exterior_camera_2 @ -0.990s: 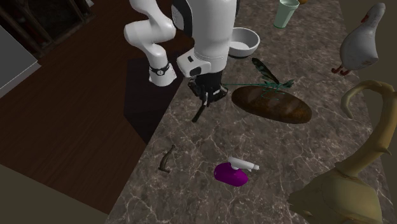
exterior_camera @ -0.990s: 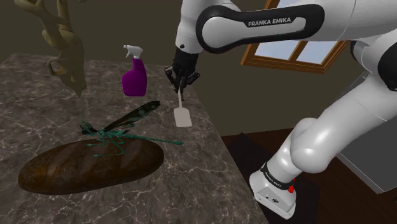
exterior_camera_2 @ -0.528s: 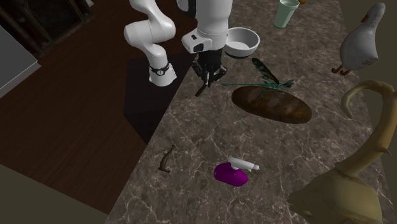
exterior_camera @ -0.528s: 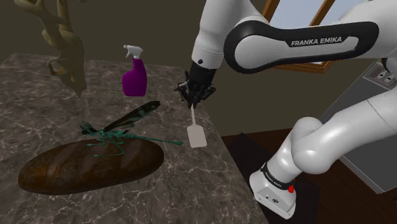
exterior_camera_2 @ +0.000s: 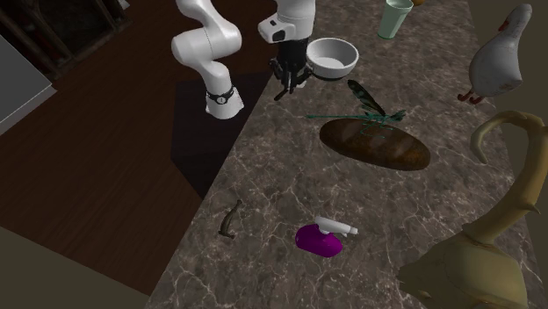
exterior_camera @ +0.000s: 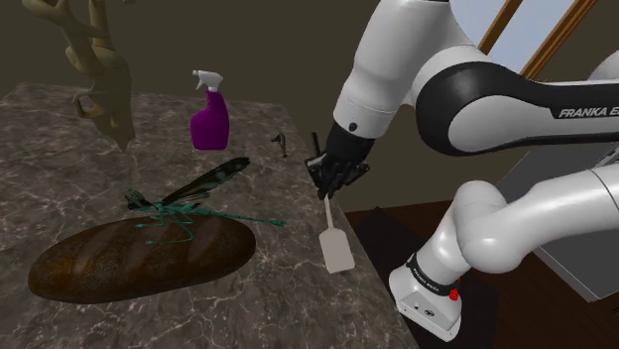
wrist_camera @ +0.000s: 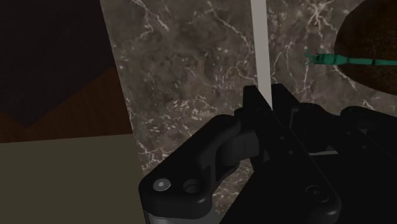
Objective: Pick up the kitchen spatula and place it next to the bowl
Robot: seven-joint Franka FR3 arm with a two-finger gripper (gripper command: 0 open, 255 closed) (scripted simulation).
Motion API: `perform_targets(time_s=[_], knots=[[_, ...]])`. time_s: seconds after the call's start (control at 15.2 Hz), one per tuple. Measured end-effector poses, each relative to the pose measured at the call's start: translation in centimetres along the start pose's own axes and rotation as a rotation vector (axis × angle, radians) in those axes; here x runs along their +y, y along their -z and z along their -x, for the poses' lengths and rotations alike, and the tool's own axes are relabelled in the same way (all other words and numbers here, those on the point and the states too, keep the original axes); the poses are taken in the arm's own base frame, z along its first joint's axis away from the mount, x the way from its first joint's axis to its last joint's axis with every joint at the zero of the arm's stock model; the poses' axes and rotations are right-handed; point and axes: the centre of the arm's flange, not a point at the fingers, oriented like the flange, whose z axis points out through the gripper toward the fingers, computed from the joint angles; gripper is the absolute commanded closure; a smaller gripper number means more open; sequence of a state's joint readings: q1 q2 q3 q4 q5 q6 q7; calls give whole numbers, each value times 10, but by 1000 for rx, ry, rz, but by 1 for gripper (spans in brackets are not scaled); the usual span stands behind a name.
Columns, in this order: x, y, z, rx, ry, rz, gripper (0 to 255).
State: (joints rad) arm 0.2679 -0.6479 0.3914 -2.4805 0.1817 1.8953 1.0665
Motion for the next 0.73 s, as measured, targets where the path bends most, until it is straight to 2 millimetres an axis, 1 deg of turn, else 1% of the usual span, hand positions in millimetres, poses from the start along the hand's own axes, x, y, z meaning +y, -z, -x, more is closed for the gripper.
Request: perform_targets(time_s=[0.13,0.26,0.53,0.59,0.73], knots=[[9,0,22,0,0,0,255],[16,2,51,0,0,0,255],[27,8,101,0,1,0,255],[33,8,114,0,0,0,255],[36,9,140,0,0,0,255]])
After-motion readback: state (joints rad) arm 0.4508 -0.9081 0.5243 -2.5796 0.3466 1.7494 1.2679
